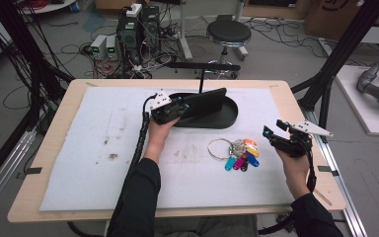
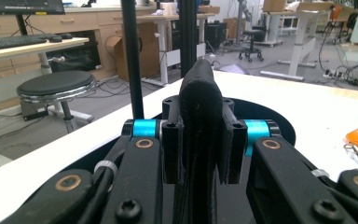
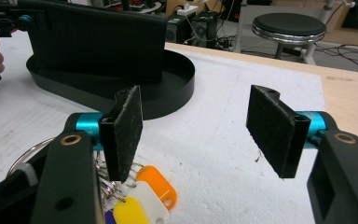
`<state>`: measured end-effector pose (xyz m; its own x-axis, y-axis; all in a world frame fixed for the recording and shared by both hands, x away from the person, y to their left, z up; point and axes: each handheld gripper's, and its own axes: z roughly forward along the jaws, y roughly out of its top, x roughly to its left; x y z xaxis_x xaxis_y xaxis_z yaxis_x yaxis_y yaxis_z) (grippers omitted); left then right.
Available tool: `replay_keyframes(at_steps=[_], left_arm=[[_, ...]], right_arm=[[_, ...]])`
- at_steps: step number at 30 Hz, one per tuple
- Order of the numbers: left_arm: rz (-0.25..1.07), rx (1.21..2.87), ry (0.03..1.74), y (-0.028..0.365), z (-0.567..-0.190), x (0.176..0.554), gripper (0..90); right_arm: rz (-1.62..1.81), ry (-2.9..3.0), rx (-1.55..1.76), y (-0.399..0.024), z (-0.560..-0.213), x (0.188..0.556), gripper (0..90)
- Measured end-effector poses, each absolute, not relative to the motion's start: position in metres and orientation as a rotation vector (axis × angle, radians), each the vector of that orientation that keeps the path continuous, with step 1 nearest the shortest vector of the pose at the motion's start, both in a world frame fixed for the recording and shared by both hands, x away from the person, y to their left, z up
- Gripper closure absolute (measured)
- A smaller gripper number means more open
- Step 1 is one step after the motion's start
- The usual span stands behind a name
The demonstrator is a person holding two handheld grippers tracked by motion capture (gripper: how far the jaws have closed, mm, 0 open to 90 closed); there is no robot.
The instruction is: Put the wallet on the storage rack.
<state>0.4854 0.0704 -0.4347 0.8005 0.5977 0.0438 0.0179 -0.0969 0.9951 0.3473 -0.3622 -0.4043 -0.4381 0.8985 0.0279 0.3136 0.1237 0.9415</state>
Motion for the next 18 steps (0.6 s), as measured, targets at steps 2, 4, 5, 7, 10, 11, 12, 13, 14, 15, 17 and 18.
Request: replay_keyframes(at_steps=[2, 4, 5, 7, 10, 11, 12, 13, 14, 15, 17, 18], left_arm=[[0.520, 1.611, 0.503, 0.0718, -0.4357, 0.4863, 74.5], [0.517, 1.614, 0.507, 0.0728, -0.4362, 0.4867, 74.3], [0.518, 1.618, 0.514, 0.0732, -0.4364, 0.4867, 74.3], [0.523, 1.633, 0.510, 0.0746, -0.4366, 0.4871, 74.2], [0.524, 1.651, 0.516, 0.0769, -0.4376, 0.4878, 74.0], [0.523, 1.660, 0.512, 0.0778, -0.4378, 0.4882, 73.9], [0.526, 1.664, 0.514, 0.0780, -0.4378, 0.4882, 73.9], [0.528, 1.670, 0.518, 0.0784, -0.4379, 0.4882, 73.8], [0.528, 1.673, 0.520, 0.0788, -0.4380, 0.4883, 73.7], [0.527, 1.676, 0.522, 0.0790, -0.4381, 0.4882, 73.8], [0.524, 1.681, 0.522, 0.0791, -0.4380, 0.4880, 73.7], [0.525, 1.684, 0.524, 0.0792, -0.4379, 0.4879, 73.7]], right_arm=[[1.317, 1.833, 1.171, -0.3623, -0.4043, 0.3472, 36.8], [1.317, 1.834, 1.171, -0.3627, -0.4044, 0.3473, 36.8], [1.320, 1.835, 1.173, -0.3628, -0.4045, 0.3475, 36.8], [1.318, 1.836, 1.174, -0.3631, -0.4047, 0.3477, 36.7], [1.318, 1.839, 1.177, -0.3630, -0.4049, 0.3479, 36.7], [1.318, 1.840, 1.177, -0.3629, -0.4049, 0.3479, 36.7], [1.318, 1.839, 1.177, -0.3629, -0.4049, 0.3479, 36.7], [1.319, 1.839, 1.178, -0.3628, -0.4048, 0.3478, 36.6], [1.318, 1.839, 1.176, -0.3629, -0.4049, 0.3480, 36.6], [1.318, 1.839, 1.177, -0.3629, -0.4050, 0.3480, 36.7], [1.318, 1.840, 1.177, -0.3629, -0.4050, 0.3481, 36.6], [1.319, 1.839, 1.177, -0.3630, -0.4049, 0.3480, 36.6]])
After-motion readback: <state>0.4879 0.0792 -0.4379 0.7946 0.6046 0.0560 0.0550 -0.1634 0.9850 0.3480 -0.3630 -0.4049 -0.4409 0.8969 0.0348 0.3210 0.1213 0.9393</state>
